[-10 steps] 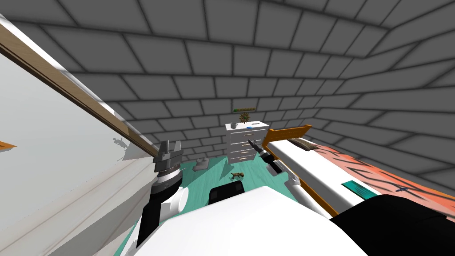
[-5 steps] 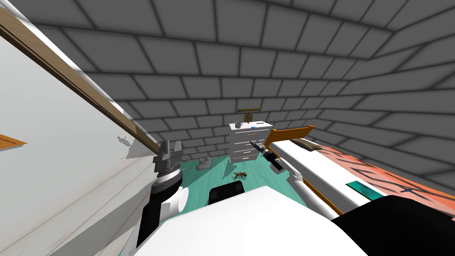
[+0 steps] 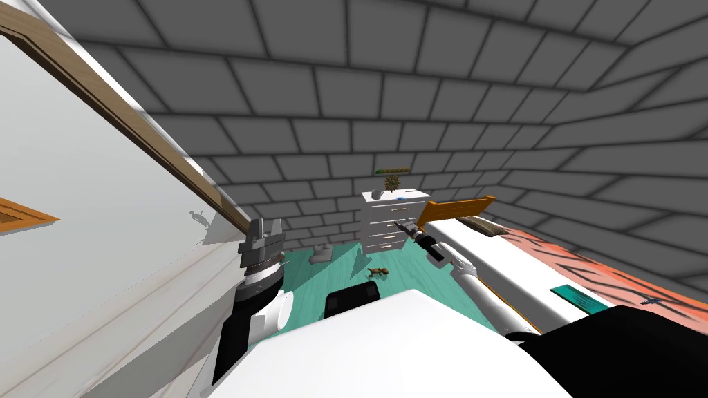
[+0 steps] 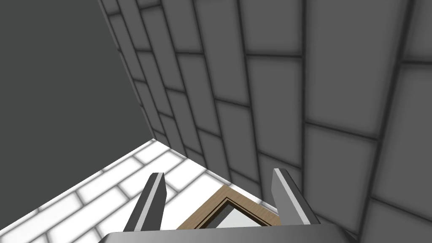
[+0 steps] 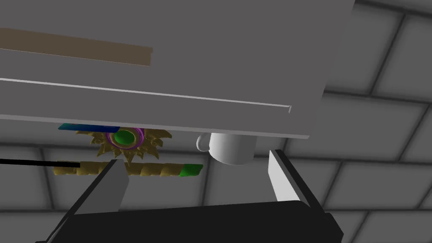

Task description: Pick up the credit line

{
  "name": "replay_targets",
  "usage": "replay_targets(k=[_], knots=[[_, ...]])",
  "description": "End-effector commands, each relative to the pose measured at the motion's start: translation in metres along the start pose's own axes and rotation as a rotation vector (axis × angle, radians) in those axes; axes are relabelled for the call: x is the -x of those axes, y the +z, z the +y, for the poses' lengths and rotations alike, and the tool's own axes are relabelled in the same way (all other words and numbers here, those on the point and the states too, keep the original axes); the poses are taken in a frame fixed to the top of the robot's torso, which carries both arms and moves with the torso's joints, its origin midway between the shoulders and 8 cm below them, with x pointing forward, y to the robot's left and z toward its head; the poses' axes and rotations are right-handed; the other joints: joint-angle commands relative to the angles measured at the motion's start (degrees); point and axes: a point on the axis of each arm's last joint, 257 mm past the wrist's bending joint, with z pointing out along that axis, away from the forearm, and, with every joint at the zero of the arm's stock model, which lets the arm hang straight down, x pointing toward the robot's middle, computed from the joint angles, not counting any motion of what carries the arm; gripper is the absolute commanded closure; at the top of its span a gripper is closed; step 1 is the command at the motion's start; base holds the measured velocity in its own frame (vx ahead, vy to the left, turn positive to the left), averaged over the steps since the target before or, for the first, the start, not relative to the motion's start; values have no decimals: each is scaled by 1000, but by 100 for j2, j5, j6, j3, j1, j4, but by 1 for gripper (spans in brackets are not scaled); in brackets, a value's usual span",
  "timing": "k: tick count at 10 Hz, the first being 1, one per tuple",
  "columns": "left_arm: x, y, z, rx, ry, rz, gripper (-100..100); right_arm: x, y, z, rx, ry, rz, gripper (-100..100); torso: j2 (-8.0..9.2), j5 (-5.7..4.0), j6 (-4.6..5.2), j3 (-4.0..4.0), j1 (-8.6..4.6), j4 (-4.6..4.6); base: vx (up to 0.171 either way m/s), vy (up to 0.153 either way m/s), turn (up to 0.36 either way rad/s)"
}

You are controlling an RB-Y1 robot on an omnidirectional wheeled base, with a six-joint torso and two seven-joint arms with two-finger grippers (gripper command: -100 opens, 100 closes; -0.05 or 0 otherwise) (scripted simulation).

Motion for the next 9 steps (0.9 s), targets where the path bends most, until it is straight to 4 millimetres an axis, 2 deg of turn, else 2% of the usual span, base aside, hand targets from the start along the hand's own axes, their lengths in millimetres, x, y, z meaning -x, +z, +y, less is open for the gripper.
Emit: replay_targets(k=[1,2,3,4,5,6,7,8,9], knots=[[0,0,0,0,0,0,0,-8,-1,-15,-19,-56,31,-100,0,0,0,0,0,0,47,84,10],[0,0,0,0,0,0,0,-14,0,-39,-44,-162,68,-100,-6,-1,0,-4,-2,-1,62,105,29],[0,0,0,0,0,0,0,-17,-1,-40,-46,-161,74,-100,-12,1,-1,-7,5,-3,42,86,10],[0,0,0,0,0,0,0,-17,0,-63,-69,-265,103,-100,-8,0,0,-5,0,-2,44,92,35],[0,0,0,0,0,0,0,-24,-2,-66,-74,-264,117,-100,-8,1,0,-4,1,-2,33,72,6],[0,0,0,0,0,0,0,-22,-2,-90,-97,-362,146,-100,-4,-1,0,-3,-6,-2,70,78,29],[0,0,0,0,0,0,0,-29,-5,-94,-102,-364,162,-100,-15,-1,-1,-8,-5,-3,58,65,17],[0,0,0,0,0,0,0,-25,-5,-118,-126,-461,191,-100,-11,-2,1,-7,-8,-3,48,81,25],[0,0,0,0,0,0,0,-32,-8,-121,-130,-461,207,-100,-10,-1,-1,-6,-4,-3,41,73,14]])
